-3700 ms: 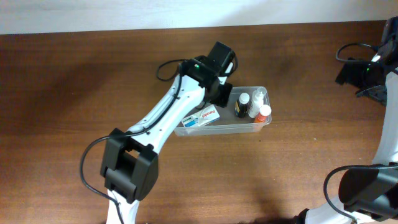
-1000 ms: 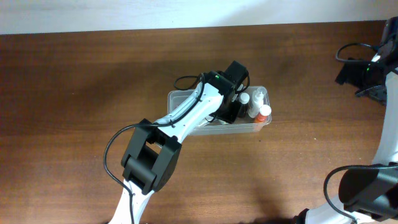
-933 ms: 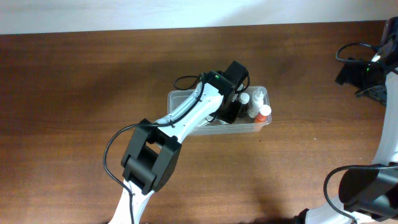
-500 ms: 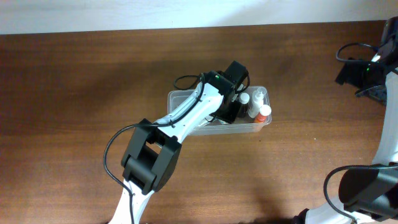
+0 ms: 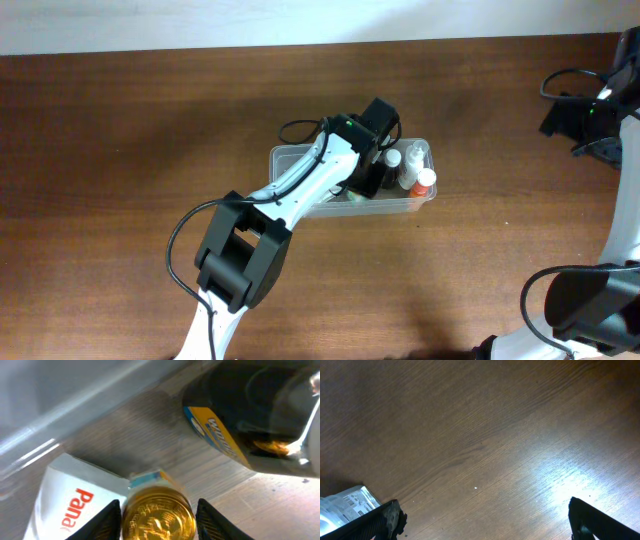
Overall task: Pack container
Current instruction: 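Lower the gold-lidded jar into the container beside the Panadol box, then open the left gripper and raise it out of the container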
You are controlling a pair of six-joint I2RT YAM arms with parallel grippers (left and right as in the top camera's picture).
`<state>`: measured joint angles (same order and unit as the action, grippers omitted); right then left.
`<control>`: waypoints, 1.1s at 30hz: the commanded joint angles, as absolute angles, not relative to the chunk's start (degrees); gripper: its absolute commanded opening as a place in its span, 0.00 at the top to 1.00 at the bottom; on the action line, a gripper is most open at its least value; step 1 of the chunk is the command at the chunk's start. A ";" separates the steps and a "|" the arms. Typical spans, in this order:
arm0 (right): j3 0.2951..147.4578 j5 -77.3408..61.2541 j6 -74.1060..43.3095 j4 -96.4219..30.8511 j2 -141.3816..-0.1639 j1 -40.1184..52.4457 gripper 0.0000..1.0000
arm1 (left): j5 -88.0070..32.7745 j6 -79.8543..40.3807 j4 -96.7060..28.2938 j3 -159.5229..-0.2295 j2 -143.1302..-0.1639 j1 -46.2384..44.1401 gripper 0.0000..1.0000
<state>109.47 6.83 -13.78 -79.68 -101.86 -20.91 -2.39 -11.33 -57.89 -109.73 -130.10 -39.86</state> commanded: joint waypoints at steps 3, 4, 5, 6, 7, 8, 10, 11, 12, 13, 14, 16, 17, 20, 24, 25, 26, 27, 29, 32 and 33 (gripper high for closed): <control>109.12 7.35 -14.46 -79.66 -101.75 -21.04 0.02 | -1.91 -10.59 -58.15 -111.15 -130.50 -39.70 0.51; 109.12 7.35 -14.46 -79.66 -101.75 -21.04 0.02 | -1.91 -10.59 -58.13 -111.15 -130.50 -39.70 0.51; 109.12 7.35 -14.46 -79.66 -101.75 -21.04 0.02 | -1.91 -10.59 -58.13 -111.15 -130.50 -39.70 0.51; 109.12 7.35 -14.46 -79.66 -101.75 -21.04 0.02 | -1.91 -10.59 -58.13 -111.15 -130.50 -39.70 0.51; 109.12 7.35 -14.46 -79.66 -101.75 -21.04 0.02 | -1.91 -10.57 -58.13 -111.15 -130.50 -39.70 0.51; 109.12 7.35 -14.46 -79.68 -101.75 -21.04 0.02 | -1.91 -10.57 -58.11 -111.18 -130.50 -39.70 0.51; 109.12 7.35 -14.46 -79.66 -101.75 -21.04 0.02 | -1.91 -10.57 -58.33 -111.74 -130.50 -39.70 0.51; 109.12 7.35 -14.46 -79.68 -101.75 -21.04 0.02 | -1.91 -10.57 -58.61 -112.22 -130.50 -39.68 0.51; 109.12 7.35 -14.46 -79.66 -101.75 -21.04 0.02 | -1.89 -10.57 -59.07 -112.95 -130.50 -39.68 0.51; 109.12 7.35 -14.46 -79.66 -101.75 -21.04 0.02 | -1.87 -10.55 -59.75 -113.97 -130.50 -39.64 0.51; 109.12 7.35 -14.46 -79.66 -101.75 -21.04 0.02 | -1.58 -10.50 -60.55 -115.00 -130.50 -39.59 0.51; 109.12 7.35 -14.46 -79.66 -101.75 -21.04 0.02 | 0.43 -10.17 -62.61 -117.62 -130.50 -39.46 0.50; 109.12 7.35 -14.46 -79.66 -101.75 -21.04 0.02 | 1.83 -10.15 -63.66 -118.89 -130.50 -39.38 0.50; 109.12 7.35 -14.46 -79.68 -101.75 -21.04 0.02 | 5.93 -10.15 -67.26 -123.33 -130.50 -38.94 0.49; 109.12 7.35 -14.46 -79.66 -101.75 -21.04 0.02 | 6.55 -10.15 -72.73 -129.40 -130.50 -37.87 0.46; 109.12 7.35 -14.46 -79.66 -101.75 -21.04 0.02 | 6.55 -10.15 -74.04 -130.80 -130.50 -37.54 0.46; 109.12 7.35 -14.46 -79.66 -101.75 -21.04 0.02 | 6.52 -10.17 -75.40 -132.11 -130.50 -37.17 0.46; 109.12 7.35 -14.46 -79.66 -101.75 -21.04 0.02 | 6.52 -10.15 -76.69 -133.38 -130.47 -36.73 0.45; 109.12 7.35 -14.46 -79.68 -101.75 -21.04 0.02 | 6.50 -10.17 -79.79 -136.25 -130.47 -35.62 0.45; 109.12 7.35 -14.46 -79.66 -101.75 -21.04 0.02 | 6.50 -10.17 -84.12 -140.27 -130.47 -33.80 0.45; 109.12 7.35 -14.46 -79.66 -101.75 -21.04 0.02 | 6.50 -10.17 -85.47 -141.62 -130.47 -33.15 0.45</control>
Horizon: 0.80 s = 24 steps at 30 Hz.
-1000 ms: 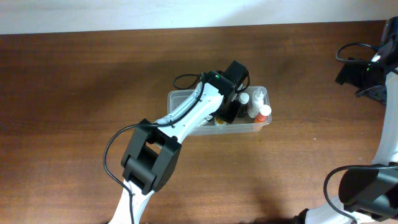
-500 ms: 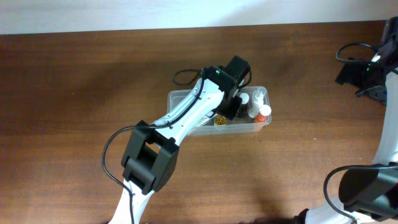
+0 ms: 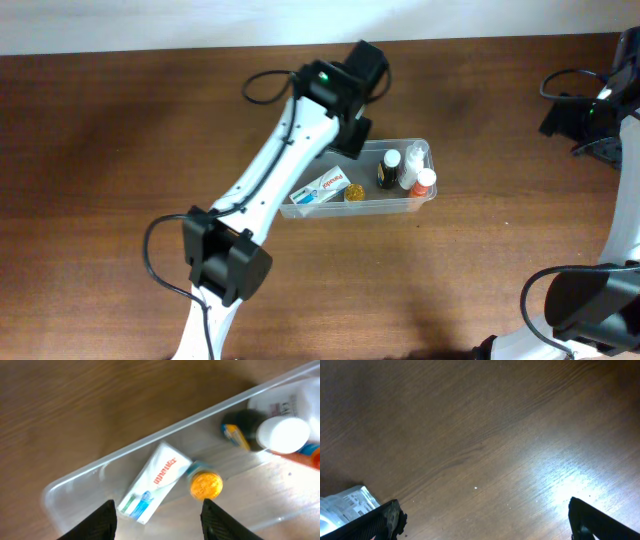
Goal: Pack container
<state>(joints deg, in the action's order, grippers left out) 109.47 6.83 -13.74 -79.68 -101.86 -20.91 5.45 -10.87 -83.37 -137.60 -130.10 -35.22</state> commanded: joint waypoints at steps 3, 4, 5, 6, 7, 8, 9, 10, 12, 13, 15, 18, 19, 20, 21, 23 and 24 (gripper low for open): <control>109.12 7.35 -14.46 -79.66 -101.75 -21.04 0.02 | 6.50 -10.17 -89.95 -145.71 -130.47 -31.16 0.44; 109.12 7.35 -14.46 -79.66 -101.75 -21.04 0.02 | 6.52 -10.17 -91.88 -147.17 -130.47 -30.44 0.45; 109.12 7.35 -14.46 -79.66 -101.75 -21.04 0.01 | 6.52 -10.17 -93.51 -148.40 -130.47 -29.78 0.45; 109.12 7.35 -14.46 -79.66 -101.75 -21.04 0.01 | 6.52 -10.17 -95.13 -149.49 -130.47 -29.12 0.45; 109.12 7.35 -14.46 -79.66 -101.75 -21.04 0.02 | 6.50 -10.22 -96.68 -150.56 -130.43 -28.49 0.44; 109.12 7.35 -14.46 -79.66 -101.75 -21.04 0.02 | 6.04 -10.17 -96.73 -151.06 -130.19 -27.75 0.44; 109.12 7.35 -14.46 -79.66 -101.75 -21.04 0.02 | 5.19 -10.22 -96.71 -151.06 -129.60 -27.18 0.44; 109.12 7.35 -14.46 -79.66 -101.75 -21.04 0.02 | 4.51 -10.59 -96.71 -151.06 -129.12 -26.65 0.44; 109.12 7.35 -14.46 -79.66 -101.75 -21.04 0.02 | 3.97 -10.81 -96.73 -151.06 -127.70 -25.69 0.44; 109.12 7.35 -14.46 -79.66 -101.75 -21.04 0.02 | 3.84 -10.79 -96.71 -151.06 -126.85 -25.32 0.44; 109.12 7.35 -14.46 -79.66 -101.75 -21.04 0.02 | 3.88 -9.98 -96.73 -150.93 -124.49 -24.77 0.44; 109.12 7.35 -14.46 -79.66 -101.75 -21.04 0.02 | 3.90 -9.10 -96.71 -147.98 -118.72 -24.16 0.41; 109.12 7.35 -14.46 -79.66 -101.75 -21.04 0.02 | 3.90 -9.13 -96.71 -146.04 -115.94 -23.92 0.41; 109.12 7.35 -14.46 -79.66 -101.75 -21.04 0.02 | 3.90 -9.13 -96.71 -144.03 -113.30 -23.81 0.41; 109.12 7.35 -14.46 -79.66 -101.75 -21.04 0.02 | 3.90 -9.13 -96.71 -141.47 -110.19 -23.75 0.40; 109.12 7.35 -14.46 -79.66 -101.75 -21.04 0.02 | 3.88 -9.37 -96.71 -136.33 -104.20 -23.73 0.40; 109.12 7.35 -14.46 -79.66 -101.75 -21.04 0.02 | 3.90 -9.37 -96.71 -134.04 -101.65 -23.73 0.36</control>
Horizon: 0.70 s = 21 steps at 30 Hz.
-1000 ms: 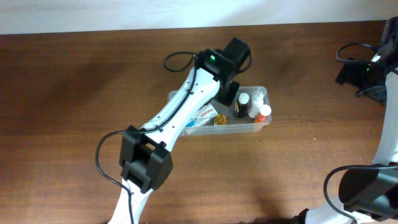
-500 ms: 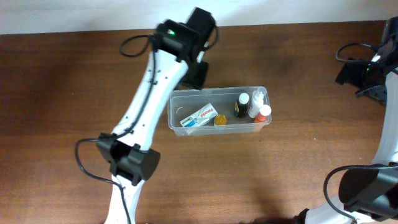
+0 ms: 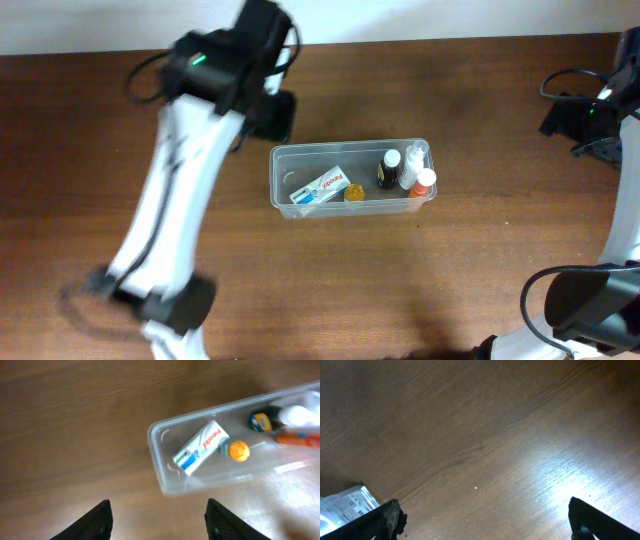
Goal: Pack container
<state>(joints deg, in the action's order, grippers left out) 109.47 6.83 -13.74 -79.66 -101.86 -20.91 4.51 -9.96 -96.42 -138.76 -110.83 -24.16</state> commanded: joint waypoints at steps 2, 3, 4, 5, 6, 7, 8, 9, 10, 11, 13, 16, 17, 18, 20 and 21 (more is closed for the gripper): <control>109.12 7.35 -14.46 -79.66 -101.75 -21.04 0.02 | 3.90 -9.34 -96.71 -129.38 -96.51 -23.73 0.02; 109.12 7.35 -14.46 -79.66 -101.75 -21.04 0.02 | 3.86 -9.34 -96.71 -127.31 -94.11 -23.73 0.01; 109.12 7.35 -14.46 -79.66 -101.75 -21.04 0.02 | 3.84 -9.34 -96.71 -125.80 -92.23 -23.73 0.01; 109.12 7.35 -14.46 -79.66 -101.75 -21.04 0.02 | 3.62 -9.37 -96.71 -124.64 -90.56 -23.75 0.01; 109.12 7.35 -14.46 -79.66 -101.75 -21.04 0.02 | 2.42 -9.37 -96.71 -123.63 -88.84 -23.75 0.01; 109.12 7.35 -14.46 -79.66 -101.75 -21.04 0.02 | 0.91 -9.34 -96.68 -123.15 -87.59 -23.75 0.01; 109.12 7.35 -14.46 -79.66 -101.75 -21.04 0.02 | -0.82 -9.34 -96.68 -122.98 -86.43 -23.75 0.01; 109.12 7.35 -14.46 -79.66 -101.75 -21.04 0.02 | -2.04 -9.34 -96.68 -122.98 -85.54 -23.73 0.00; 109.12 7.35 -14.46 -79.66 -101.75 -21.04 0.02 | -2.76 -9.34 -96.68 -122.98 -84.84 -23.73 0.01; 109.12 7.35 -14.46 -79.66 -101.75 -21.04 0.02 | -3.46 -9.34 -96.68 -122.98 -84.20 -23.75 0.01; 109.12 7.35 -14.46 -79.66 -101.75 -21.04 0.02 | -4.58 -9.34 -96.68 -122.98 -83.00 -23.73 0.01; 109.12 7.35 -14.46 -79.66 -101.75 -21.04 0.02 | -4.60 -9.32 -96.68 -122.98 -82.06 -23.75 0.01; 109.12 7.35 -14.46 -79.66 -101.75 -21.04 0.02 | -4.78 -9.32 -96.68 -122.98 -82.02 -23.73 0.01; 109.12 7.35 -14.46 -79.66 -101.75 -21.04 0.02 | -4.75 -9.32 -96.68 -122.98 -82.02 -23.73 0.01; 109.12 7.35 -14.46 -79.66 -101.75 -21.04 0.02 | -4.73 -9.32 -96.68 -122.91 -82.17 -23.73 0.01; 109.12 7.35 -14.46 -79.68 -101.75 -21.04 0.02 | -4.67 -9.30 -96.68 -122.83 -82.24 -23.73 0.01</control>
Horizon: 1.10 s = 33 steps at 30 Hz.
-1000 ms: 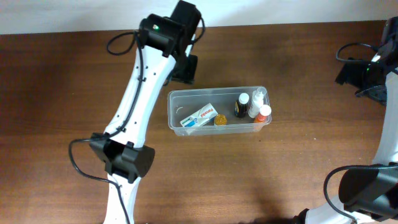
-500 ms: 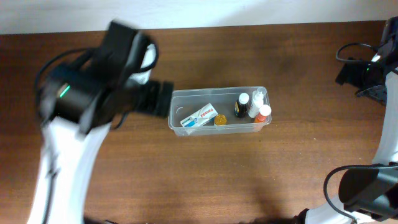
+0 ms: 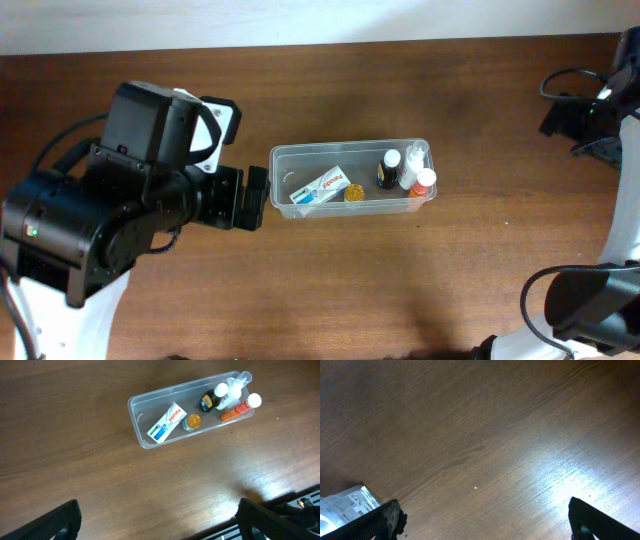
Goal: Pack container
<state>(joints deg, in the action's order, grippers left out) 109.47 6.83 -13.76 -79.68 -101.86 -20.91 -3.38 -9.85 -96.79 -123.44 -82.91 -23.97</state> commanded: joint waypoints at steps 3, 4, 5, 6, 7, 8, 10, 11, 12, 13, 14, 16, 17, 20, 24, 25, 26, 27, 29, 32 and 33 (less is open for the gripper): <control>109.12 7.35 -14.46 -79.66 -101.75 -21.04 0.02 | -3.64 -9.26 -96.68 -121.62 -82.32 -23.75 0.01; 109.12 7.35 -14.46 -79.66 -101.75 -21.04 0.02 | -3.60 -9.26 -96.68 -120.79 -82.32 -23.73 0.01; 109.12 7.35 -14.46 -79.66 -101.75 -21.04 0.02 | -3.14 -9.26 -96.68 -119.57 -82.32 -23.73 0.01; 109.12 7.35 -14.46 -79.66 -101.75 -21.04 0.02 | -2.52 -9.26 -96.68 -118.34 -82.32 -23.73 0.01; 109.12 7.35 -14.46 -79.66 -101.75 -21.04 0.02 | -1.80 -9.21 -96.68 -117.10 -82.32 -23.73 0.01; 109.12 7.35 -14.46 -79.66 -101.75 -21.04 0.02 | -0.91 -9.08 -96.64 -115.31 -82.32 -23.75 0.01; 109.12 7.35 -14.46 -79.66 -101.75 -21.04 0.02 | 0.43 -9.06 -96.42 -112.36 -82.30 -23.73 0.01; 109.12 7.35 -14.46 -79.66 -101.75 -21.04 0.02 | 1.30 -9.06 -96.09 -110.83 -82.30 -23.73 0.01; 109.12 7.35 -14.46 -79.66 -101.75 -21.04 0.02 | 2.04 -8.82 -95.31 -109.14 -81.97 -23.73 0.01; 109.12 7.35 -14.46 -79.66 -101.75 -21.04 0.02 | 2.48 -7.86 -93.86 -107.33 -81.47 -23.73 0.01; 109.12 7.35 -14.46 -79.66 -101.75 -21.04 0.02 | 2.39 -5.69 -91.44 -104.99 -80.53 -23.73 0.01; 109.12 7.35 -14.46 -79.66 -101.75 -21.04 0.02 | 2.33 -1.83 -85.30 -100.03 -78.02 -23.73 0.01; 109.12 7.35 -14.46 -79.66 -101.75 -21.04 0.02 | 2.33 -0.38 -82.04 -97.36 -76.58 -23.73 0.01; 109.12 7.35 -14.46 -79.66 -101.75 -21.04 0.02 | 2.37 3.09 -71.68 -87.57 -70.78 -23.73 0.01; 109.12 7.35 -14.46 -79.66 -101.75 -21.04 0.02 | 2.39 4.01 -60.07 -72.42 -61.65 -23.35 0.01; 109.12 7.35 -14.46 -79.66 -101.75 -21.04 0.02 | 2.39 4.01 -57.34 -68.77 -59.40 -22.98 0.01; 109.12 7.35 -14.46 -79.66 -101.75 -21.04 0.02 | 2.42 4.03 -54.08 -64.47 -56.75 -22.39 0.01; 109.12 7.35 -14.46 -79.66 -101.75 -21.04 0.02 | 2.42 4.03 -51.11 -60.82 -54.43 -21.71 0.01; 109.12 7.35 -14.46 -79.66 -101.75 -21.04 0.02 | 2.39 4.01 -44.31 -52.93 -49.39 -19.88 0.01; 109.12 7.35 -14.46 -79.66 -101.75 -21.04 0.02 | 2.35 3.99 -33.52 -42.04 -42.30 -17.56 0.01; 109.12 7.35 -14.46 -79.66 -101.75 -21.04 0.02 | 2.42 4.01 -30.17 -38.79 -40.12 -17.10 0.01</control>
